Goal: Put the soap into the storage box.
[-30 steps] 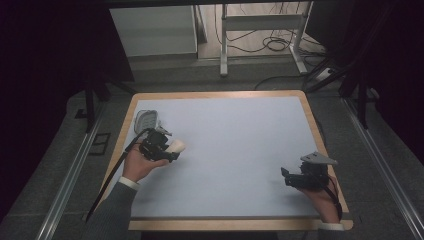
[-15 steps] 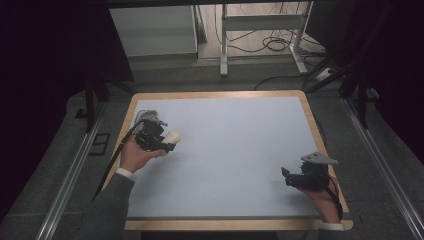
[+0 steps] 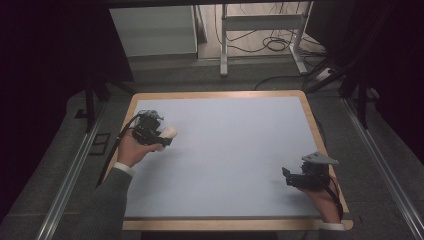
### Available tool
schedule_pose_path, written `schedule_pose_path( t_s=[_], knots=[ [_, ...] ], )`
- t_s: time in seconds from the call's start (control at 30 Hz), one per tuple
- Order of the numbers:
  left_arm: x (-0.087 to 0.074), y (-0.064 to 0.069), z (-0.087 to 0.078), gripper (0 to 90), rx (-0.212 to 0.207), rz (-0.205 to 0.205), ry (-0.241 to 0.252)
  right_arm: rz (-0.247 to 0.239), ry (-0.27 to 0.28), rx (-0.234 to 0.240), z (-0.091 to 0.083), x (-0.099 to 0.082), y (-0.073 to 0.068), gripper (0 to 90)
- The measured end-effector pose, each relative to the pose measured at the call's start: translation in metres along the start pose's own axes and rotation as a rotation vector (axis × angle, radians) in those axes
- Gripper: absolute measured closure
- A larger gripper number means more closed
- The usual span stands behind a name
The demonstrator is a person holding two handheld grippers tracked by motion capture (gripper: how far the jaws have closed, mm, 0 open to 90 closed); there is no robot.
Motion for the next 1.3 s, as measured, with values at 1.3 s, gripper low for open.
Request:
schedule_pose_path(
  t_s=[1.3],
  knots=[
    [0.013,-0.052,0.009,49.4,0.055,-0.128,-0.019,0.012,0.007,-0.01,-0.002,-0.001,0.004,7.7]
  ],
)
Point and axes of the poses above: each handheld gripper's, and its own axes: z roughly forward along the jaws, x roughly out of its top, y roughly to its right, the point moved 8 cm from there along z, roughly forward along the jaws, and after that the axes turned 4 degrees about x, right-handed, at the moved point
